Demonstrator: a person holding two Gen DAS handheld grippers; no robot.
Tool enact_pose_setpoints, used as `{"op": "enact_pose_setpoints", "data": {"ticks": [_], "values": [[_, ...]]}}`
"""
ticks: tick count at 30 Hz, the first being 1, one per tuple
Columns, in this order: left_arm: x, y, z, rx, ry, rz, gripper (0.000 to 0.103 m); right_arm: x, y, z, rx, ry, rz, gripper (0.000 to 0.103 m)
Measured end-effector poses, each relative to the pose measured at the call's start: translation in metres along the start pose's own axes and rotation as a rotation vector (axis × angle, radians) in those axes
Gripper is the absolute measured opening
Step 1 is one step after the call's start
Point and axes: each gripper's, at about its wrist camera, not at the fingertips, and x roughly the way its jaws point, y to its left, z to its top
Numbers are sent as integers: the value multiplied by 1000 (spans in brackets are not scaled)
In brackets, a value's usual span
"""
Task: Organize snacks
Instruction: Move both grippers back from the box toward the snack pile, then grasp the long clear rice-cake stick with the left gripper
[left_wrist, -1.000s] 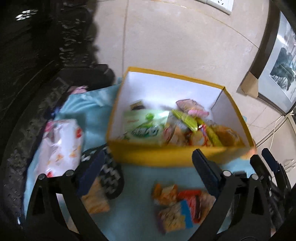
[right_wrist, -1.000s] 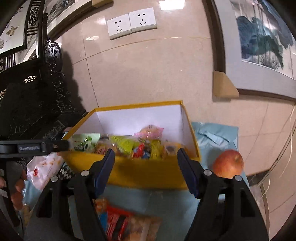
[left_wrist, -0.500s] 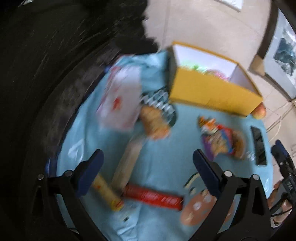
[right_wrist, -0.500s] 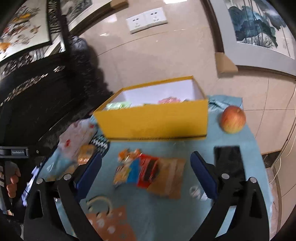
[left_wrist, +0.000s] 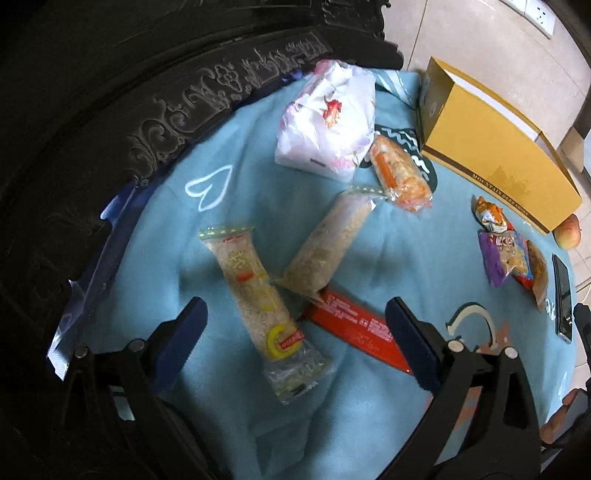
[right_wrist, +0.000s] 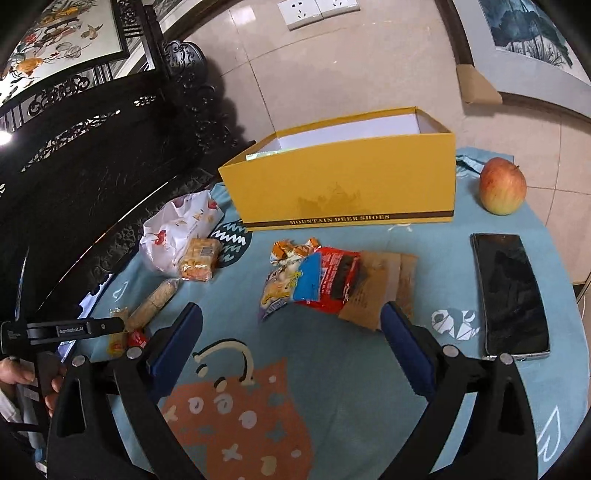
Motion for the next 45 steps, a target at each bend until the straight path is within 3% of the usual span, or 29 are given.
{"op": "enact_pose_setpoints", "data": {"ticks": [5, 9, 10, 11, 12, 15, 17, 19, 22, 28, 30, 33, 37, 39, 41, 43, 45], "values": [[20, 3, -4, -24, 64, 2, 97, -1, -7, 1, 32, -1, 2, 97], [35, 12, -11, -123, 97, -50, 86, -1, -6, 1, 33, -1, 4, 97], [33, 15, -11, -147, 74, -46, 82, -2, -6, 1, 32, 0, 7, 97], [32, 17, -10, -165, 59, -44, 71, -2, -5, 1, 30, -1, 9, 97], [32, 19, -8, -174, 50, -56, 54, -3, -5, 1, 29, -3, 12, 97], [35, 18, 1, -173, 65, -116, 35, -4, -4, 1, 32, -4, 17, 97], [38, 8, 6, -130, 69, -128, 32, -3, -5, 1, 37, 0, 21, 97], [45, -6, 10, -70, 97, -134, 31, -3, -5, 1, 41, 4, 25, 97], [47, -32, 13, 62, 94, -80, 31, -5, -5, 2, 42, 1, 28, 97], [52, -49, 19, 112, 91, -112, 30, -3, -8, 2, 51, 10, 22, 97], [53, -49, 24, 86, 104, -114, 29, -4, -9, 2, 52, 7, 17, 97], [36, -47, 26, 38, 88, -189, 28, -10, -15, 6, 50, -12, -8, 97], [5, -53, 22, 87, 37, -251, 29, -19, -47, 19, 158, -35, -27, 97], [-2, -55, 24, 85, 33, -285, 29, -13, -62, 26, 219, -6, -54, 97], [-3, -63, 27, 89, 33, -312, 29, -2, -63, 33, 194, 46, -112, 96], [-3, -66, 29, 89, 36, -326, 29, 17, -57, 39, 114, 114, -184, 80], [3, -70, 25, 96, 48, -344, 29, 39, -56, 40, 66, 209, -240, 58]]}}
